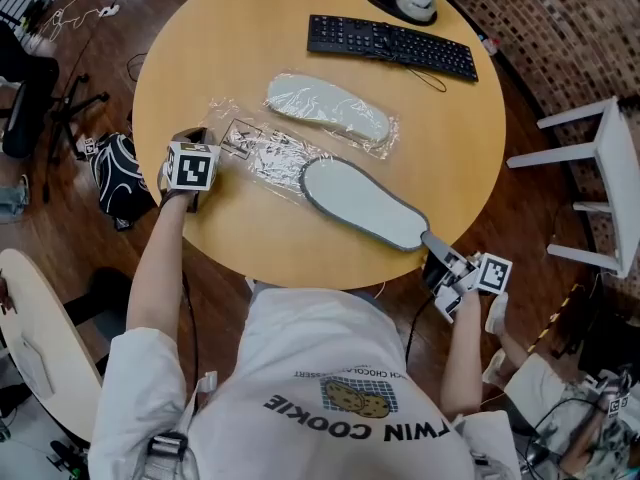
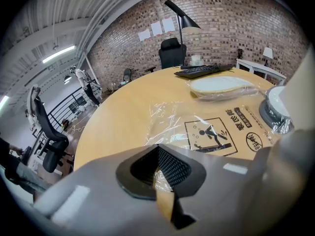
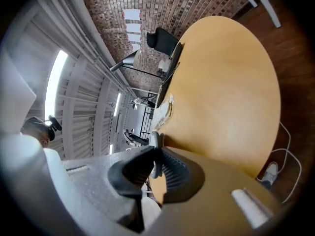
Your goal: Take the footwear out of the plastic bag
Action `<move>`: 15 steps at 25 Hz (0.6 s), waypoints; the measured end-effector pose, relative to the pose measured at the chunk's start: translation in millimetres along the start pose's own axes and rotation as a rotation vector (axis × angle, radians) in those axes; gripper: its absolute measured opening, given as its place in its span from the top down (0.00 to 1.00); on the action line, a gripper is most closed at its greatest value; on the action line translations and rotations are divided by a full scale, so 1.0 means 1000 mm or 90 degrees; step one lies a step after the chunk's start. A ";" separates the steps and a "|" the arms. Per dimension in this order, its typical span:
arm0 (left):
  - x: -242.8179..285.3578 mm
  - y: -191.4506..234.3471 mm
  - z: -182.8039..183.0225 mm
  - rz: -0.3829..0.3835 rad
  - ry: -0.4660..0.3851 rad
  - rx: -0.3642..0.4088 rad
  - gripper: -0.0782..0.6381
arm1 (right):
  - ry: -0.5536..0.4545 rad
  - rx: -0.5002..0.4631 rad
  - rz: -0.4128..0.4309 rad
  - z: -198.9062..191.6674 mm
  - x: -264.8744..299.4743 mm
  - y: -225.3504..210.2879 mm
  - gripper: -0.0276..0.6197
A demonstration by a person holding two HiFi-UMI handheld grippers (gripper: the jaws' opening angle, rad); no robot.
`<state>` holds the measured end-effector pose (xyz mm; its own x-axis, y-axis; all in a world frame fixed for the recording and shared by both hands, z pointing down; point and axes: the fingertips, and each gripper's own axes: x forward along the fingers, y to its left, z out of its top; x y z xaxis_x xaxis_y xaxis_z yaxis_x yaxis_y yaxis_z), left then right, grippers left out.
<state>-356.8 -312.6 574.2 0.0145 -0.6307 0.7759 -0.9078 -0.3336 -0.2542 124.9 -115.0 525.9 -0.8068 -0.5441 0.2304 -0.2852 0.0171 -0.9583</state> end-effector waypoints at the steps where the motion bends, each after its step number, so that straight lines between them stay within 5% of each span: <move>1: 0.000 0.000 0.000 0.000 0.001 0.000 0.89 | -0.003 0.000 0.003 0.001 -0.003 0.001 0.89; 10: -0.001 0.002 -0.001 0.009 0.005 -0.001 0.89 | 0.031 -0.035 -0.039 -0.007 0.000 -0.010 0.89; 15: -0.001 0.000 0.001 0.006 0.005 0.001 0.89 | -0.024 0.011 0.008 0.002 -0.010 0.001 0.89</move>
<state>-356.1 -312.4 573.2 0.0027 -0.6287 0.7777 -0.9075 -0.3283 -0.2622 134.0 -111.1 522.8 -0.7903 -0.5750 0.2116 -0.2654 0.0099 -0.9641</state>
